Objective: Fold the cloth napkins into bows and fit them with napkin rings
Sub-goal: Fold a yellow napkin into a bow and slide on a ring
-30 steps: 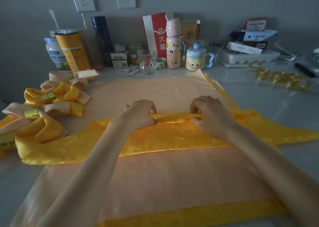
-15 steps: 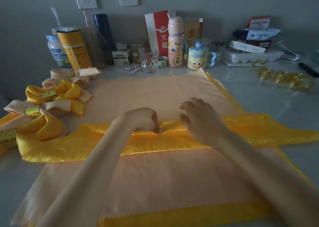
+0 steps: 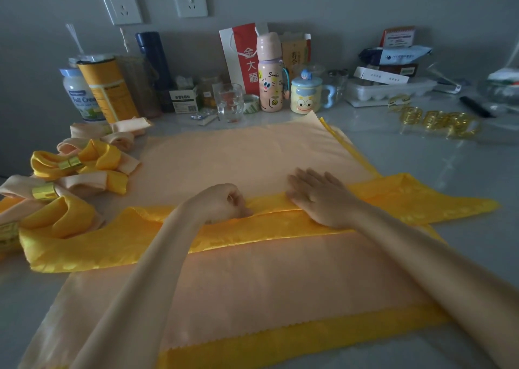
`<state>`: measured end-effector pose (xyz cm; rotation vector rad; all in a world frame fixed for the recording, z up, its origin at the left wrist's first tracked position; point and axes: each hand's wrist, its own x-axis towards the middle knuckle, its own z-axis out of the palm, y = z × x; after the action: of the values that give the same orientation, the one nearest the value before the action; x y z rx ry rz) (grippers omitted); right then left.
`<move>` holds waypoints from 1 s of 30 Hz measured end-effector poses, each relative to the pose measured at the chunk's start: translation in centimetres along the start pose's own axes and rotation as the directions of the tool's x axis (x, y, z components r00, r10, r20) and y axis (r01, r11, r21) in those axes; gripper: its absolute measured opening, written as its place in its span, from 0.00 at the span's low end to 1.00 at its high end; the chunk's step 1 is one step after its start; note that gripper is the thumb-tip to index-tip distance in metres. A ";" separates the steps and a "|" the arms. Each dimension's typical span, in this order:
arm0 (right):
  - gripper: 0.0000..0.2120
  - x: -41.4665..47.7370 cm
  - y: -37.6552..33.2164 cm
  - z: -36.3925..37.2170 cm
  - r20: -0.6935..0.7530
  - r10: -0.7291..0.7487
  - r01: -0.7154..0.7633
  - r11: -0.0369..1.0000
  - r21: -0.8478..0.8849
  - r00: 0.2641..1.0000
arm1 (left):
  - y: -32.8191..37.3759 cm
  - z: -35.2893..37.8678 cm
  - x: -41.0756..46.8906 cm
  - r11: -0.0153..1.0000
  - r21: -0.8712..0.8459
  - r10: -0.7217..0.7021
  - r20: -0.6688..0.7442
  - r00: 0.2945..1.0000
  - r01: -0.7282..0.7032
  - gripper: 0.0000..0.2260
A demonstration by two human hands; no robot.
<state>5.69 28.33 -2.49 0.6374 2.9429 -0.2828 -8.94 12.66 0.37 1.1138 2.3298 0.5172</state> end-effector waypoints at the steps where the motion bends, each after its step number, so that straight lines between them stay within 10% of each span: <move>1: 0.28 -0.2 0.6 -0.1 -0.001 0.017 -0.017 1.000 0.006 1.000 | -0.1 0.2 -0.1 1.000 -0.015 0.009 -0.020 1.000 -0.009 0.10; 11: 0.16 -1.8 1.9 -0.3 -0.342 -0.010 0.114 0.952 0.286 0.940 | -1.0 0.7 -0.9 0.974 -0.225 -0.008 -0.196 0.981 -0.037 0.07; 19: 0.15 -2.6 1.3 -0.7 -0.403 -0.048 0.170 0.947 0.272 0.914 | 0.0 1.6 -1.6 0.976 0.204 0.004 -0.343 0.939 0.070 0.16; 30: 0.05 -3.6 0.2 -1.1 -0.430 -0.098 0.214 0.949 0.232 0.897 | 1.1 1.2 -3.1 0.981 0.194 0.078 -0.337 0.938 -0.012 0.14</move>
<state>8.94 27.30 -0.92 0.5444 3.4097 -0.6584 -5.89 10.93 0.80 1.2507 2.7077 0.5534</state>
